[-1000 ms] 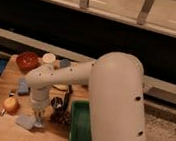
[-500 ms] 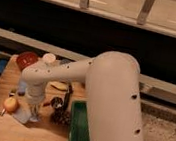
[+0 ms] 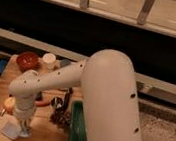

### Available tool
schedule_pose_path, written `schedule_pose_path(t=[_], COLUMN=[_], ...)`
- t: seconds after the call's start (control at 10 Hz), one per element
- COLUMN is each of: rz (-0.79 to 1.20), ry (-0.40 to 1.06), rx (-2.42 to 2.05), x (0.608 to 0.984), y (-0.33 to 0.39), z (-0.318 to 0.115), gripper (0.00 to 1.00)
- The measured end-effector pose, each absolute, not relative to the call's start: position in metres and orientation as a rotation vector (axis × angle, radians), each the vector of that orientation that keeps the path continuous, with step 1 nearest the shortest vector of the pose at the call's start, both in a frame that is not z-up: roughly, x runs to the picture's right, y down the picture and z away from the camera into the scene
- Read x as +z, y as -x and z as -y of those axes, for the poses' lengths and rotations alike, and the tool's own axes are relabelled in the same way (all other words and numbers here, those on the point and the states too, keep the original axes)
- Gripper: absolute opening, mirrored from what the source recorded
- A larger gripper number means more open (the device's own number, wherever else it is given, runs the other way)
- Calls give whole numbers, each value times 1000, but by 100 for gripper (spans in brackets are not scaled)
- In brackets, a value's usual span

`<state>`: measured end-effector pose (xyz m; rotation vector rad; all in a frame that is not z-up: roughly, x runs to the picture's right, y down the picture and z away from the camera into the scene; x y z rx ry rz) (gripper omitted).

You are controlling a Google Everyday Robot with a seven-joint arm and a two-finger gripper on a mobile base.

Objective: Wipe table surface with towel

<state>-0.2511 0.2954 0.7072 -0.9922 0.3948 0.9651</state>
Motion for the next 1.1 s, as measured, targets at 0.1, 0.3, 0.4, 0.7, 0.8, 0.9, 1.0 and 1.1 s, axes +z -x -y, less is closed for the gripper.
schedule_pose_path(t=[0.1,0.3,0.4,0.7,0.8,0.9,1.0,1.1], rz=[-417,-466,-486,-515,-504,-485,-455,-438], ry=[989,972,962,935,926,920,915,916], rx=[972,989,996,1013,1018,1019,1013,1003], x=[706,714,723,758,766,769,769,767], y=[245,226,215,189,189,193,203,210], z=[-301,-299,-292,-260,-250,-241,-232,-230], gripper=[0,0,0,0,0,0,0,0])
